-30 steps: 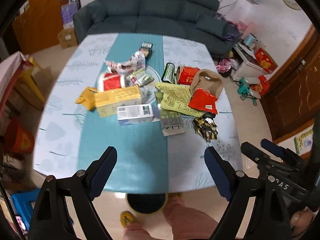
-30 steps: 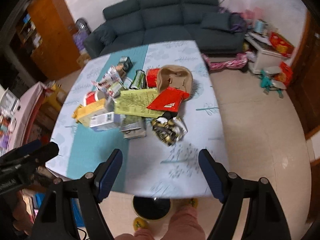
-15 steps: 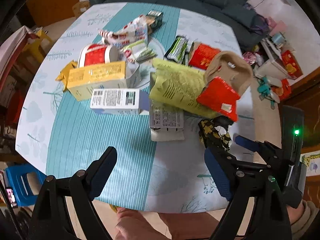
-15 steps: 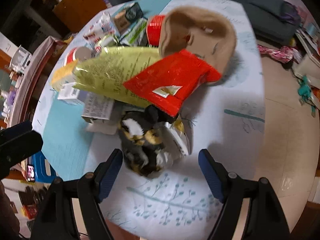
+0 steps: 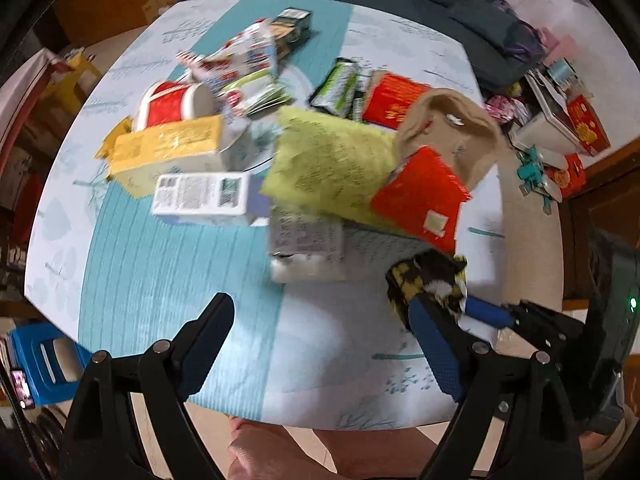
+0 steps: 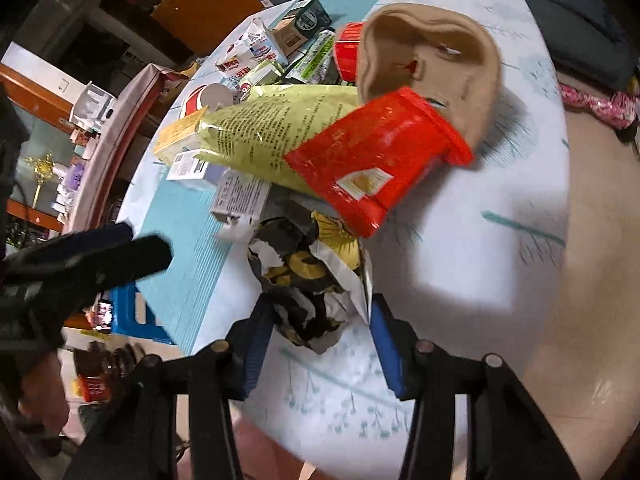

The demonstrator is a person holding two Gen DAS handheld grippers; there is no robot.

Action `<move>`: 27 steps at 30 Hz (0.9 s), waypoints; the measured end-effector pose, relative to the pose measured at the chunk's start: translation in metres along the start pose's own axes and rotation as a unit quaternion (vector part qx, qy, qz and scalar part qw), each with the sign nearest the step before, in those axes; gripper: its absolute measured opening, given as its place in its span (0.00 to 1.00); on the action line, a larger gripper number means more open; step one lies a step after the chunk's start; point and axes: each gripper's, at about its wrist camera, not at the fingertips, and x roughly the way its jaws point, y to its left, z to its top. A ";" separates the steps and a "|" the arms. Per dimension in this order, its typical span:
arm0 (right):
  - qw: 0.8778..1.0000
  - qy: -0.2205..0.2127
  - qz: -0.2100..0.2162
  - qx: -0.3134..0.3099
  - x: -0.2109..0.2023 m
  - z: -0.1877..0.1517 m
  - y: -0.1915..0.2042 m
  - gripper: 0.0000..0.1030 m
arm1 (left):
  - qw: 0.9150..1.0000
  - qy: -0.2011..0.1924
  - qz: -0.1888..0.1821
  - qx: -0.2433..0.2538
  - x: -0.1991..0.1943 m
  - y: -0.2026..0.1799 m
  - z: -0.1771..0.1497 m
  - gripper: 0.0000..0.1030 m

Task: Collect trash
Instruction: 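Grasp the red snack bag with the left tool while the right tool holds the wrapper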

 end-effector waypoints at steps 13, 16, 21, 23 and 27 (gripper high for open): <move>0.996 -0.021 -0.017 0.082 -0.056 -0.038 -0.054 0.45 | 0.996 0.032 -0.027 0.076 0.033 -0.069 0.031 0.85; 0.991 -0.052 -0.051 0.110 -0.068 -0.040 -0.068 0.44 | 0.995 0.050 -0.022 0.077 0.050 -0.080 0.035 0.85; 0.982 -0.088 -0.085 0.140 -0.074 -0.031 -0.082 0.45 | 0.994 0.079 -0.014 0.069 0.074 -0.097 0.038 0.85; 0.981 -0.097 -0.090 0.143 -0.075 -0.029 -0.085 0.45 | 0.995 0.084 -0.005 0.059 0.082 -0.103 0.039 0.85; 0.980 -0.101 -0.095 0.143 -0.073 -0.026 -0.088 0.45 | 0.995 0.089 0.008 0.040 0.094 -0.109 0.043 0.85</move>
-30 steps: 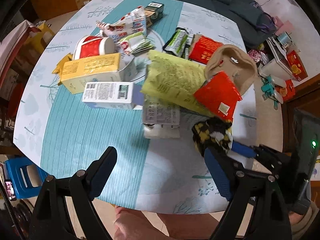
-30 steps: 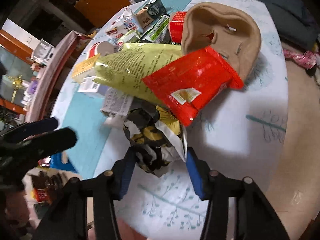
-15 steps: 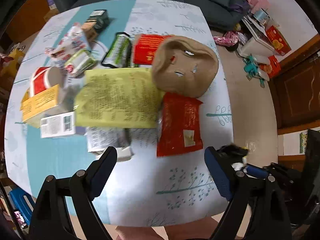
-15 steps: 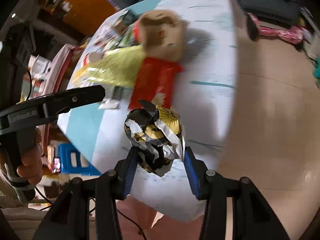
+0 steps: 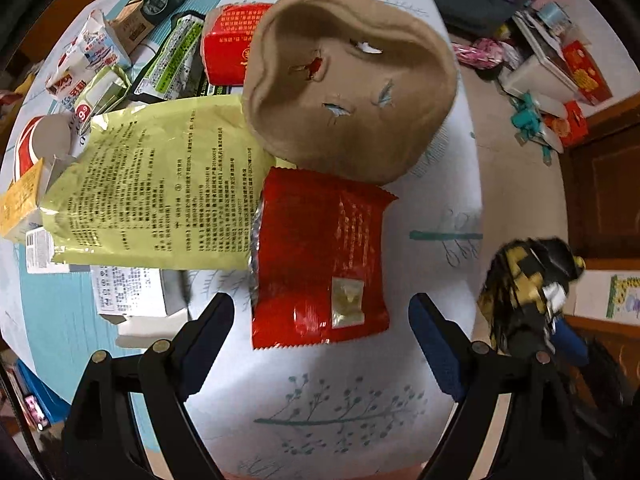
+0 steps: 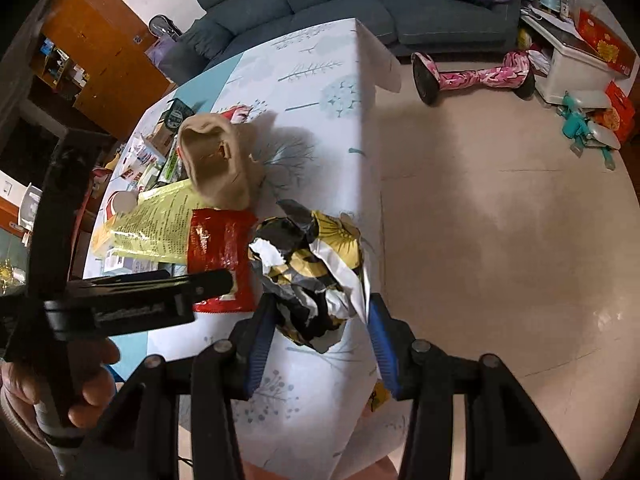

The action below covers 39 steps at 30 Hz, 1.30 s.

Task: Collect trash
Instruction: 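Grasp the red snack bag with the left tool while the right tool holds the wrapper, then carry both items to the black bin and open both tools to drop them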

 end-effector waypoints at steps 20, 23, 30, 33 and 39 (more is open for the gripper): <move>0.999 0.024 0.011 0.026 0.011 -0.014 -0.015 0.45 | 0.999 -0.014 0.033 0.010 0.018 -0.010 -0.006 0.44; 0.999 0.029 0.014 0.021 0.013 -0.019 -0.008 0.45 | 0.998 -0.026 0.031 0.045 0.011 -0.008 -0.021 0.23; 0.999 0.029 0.017 0.009 0.009 -0.034 0.014 0.45 | 0.998 -0.023 -0.015 0.050 -0.007 0.041 -0.052 0.16; 1.000 0.022 0.016 0.004 0.001 -0.041 0.027 0.45 | 0.997 -0.033 -0.053 0.047 -0.023 0.070 -0.066 0.16; 1.000 0.002 0.012 -0.016 -0.022 -0.070 0.077 0.45 | 0.994 -0.055 -0.085 0.049 -0.060 0.133 -0.104 0.16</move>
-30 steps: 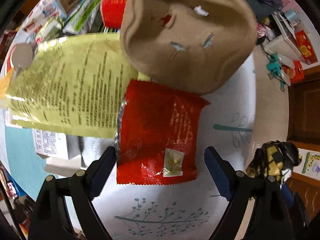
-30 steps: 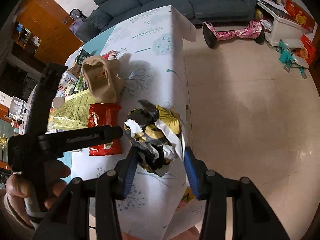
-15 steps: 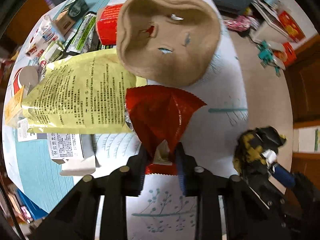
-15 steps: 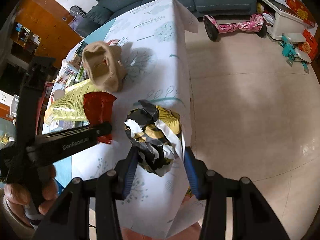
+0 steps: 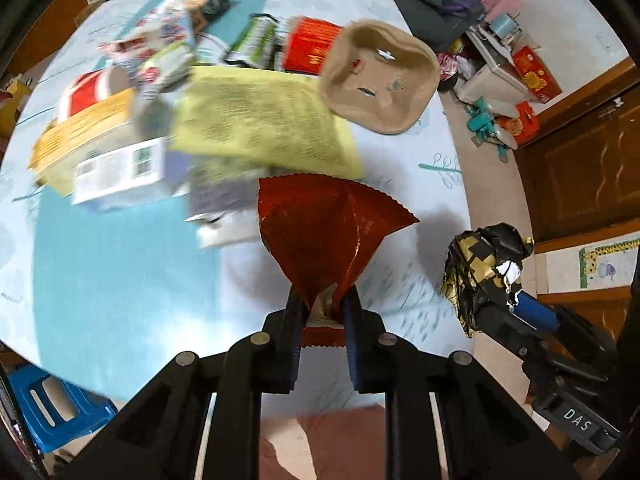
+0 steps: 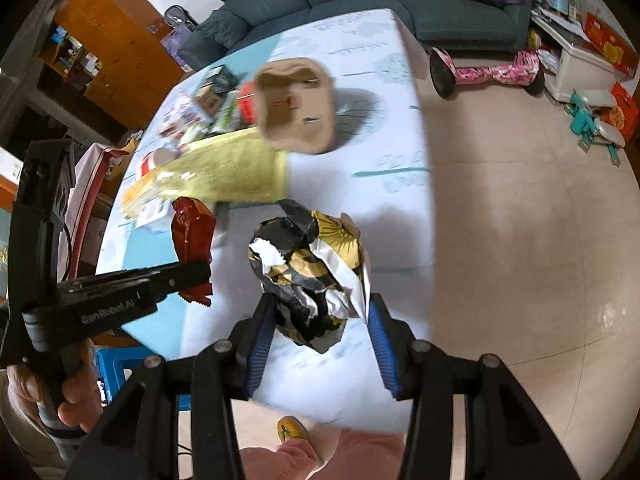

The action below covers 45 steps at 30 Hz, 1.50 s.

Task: Collect trash
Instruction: 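Carry both items to the black bin and open both tools to drop them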

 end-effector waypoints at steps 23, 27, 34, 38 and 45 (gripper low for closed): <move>0.999 0.039 -0.021 0.005 0.053 -0.211 0.204 0.45 | 0.998 0.009 0.024 0.060 -0.051 0.166 -0.210 0.16; 0.997 0.060 -0.042 0.021 0.083 -0.235 0.193 0.45 | 0.996 0.043 0.023 0.069 -0.006 0.169 -0.234 0.16; 0.992 0.092 -0.066 0.063 0.175 -0.272 0.140 0.45 | 0.995 0.073 0.013 0.068 0.101 0.180 -0.255 0.17; 0.989 0.100 -0.066 0.088 0.239 -0.285 0.104 0.45 | 0.995 0.077 0.008 0.066 0.165 0.185 -0.257 0.19; 0.988 0.099 -0.060 0.104 0.331 -0.291 0.058 0.48 | 0.997 0.061 -0.013 0.053 0.247 0.194 -0.253 0.53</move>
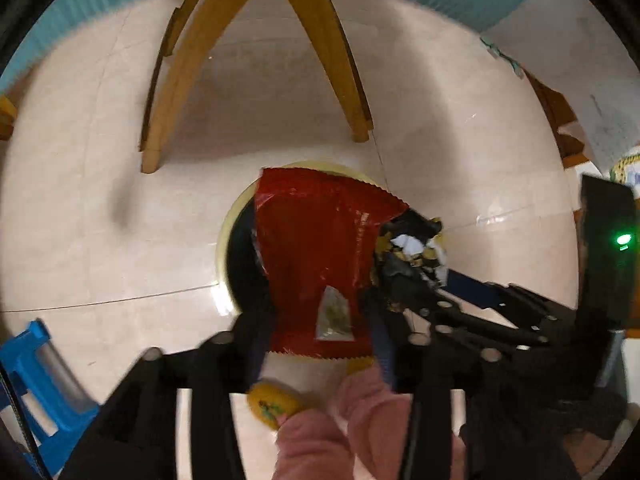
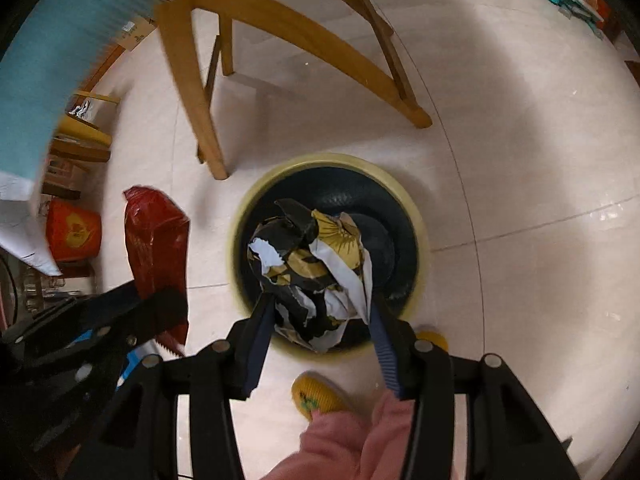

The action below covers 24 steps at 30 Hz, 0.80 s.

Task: Collect trash
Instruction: 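Carry both items to the black bin and open both tools to drop them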

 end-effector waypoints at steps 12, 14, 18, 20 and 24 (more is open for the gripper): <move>0.999 0.004 0.020 0.026 0.060 0.021 -0.027 0.63 | 0.998 -0.013 0.038 -0.044 0.037 0.019 0.010 0.79; 1.000 0.001 0.015 0.024 0.058 0.024 -0.029 0.63 | 0.998 -0.020 0.040 -0.049 0.032 0.020 0.009 0.79; 1.000 0.000 0.019 0.024 0.039 0.026 -0.028 0.63 | 0.997 -0.033 0.038 -0.062 0.011 0.017 0.008 0.79; 0.999 -0.007 0.022 0.022 0.025 0.025 -0.028 0.64 | 0.996 -0.032 0.030 -0.072 -0.003 0.015 0.007 0.79; 0.999 -0.014 0.036 0.025 -0.015 0.024 -0.022 0.72 | 0.996 -0.044 0.040 -0.073 -0.050 0.006 0.003 0.79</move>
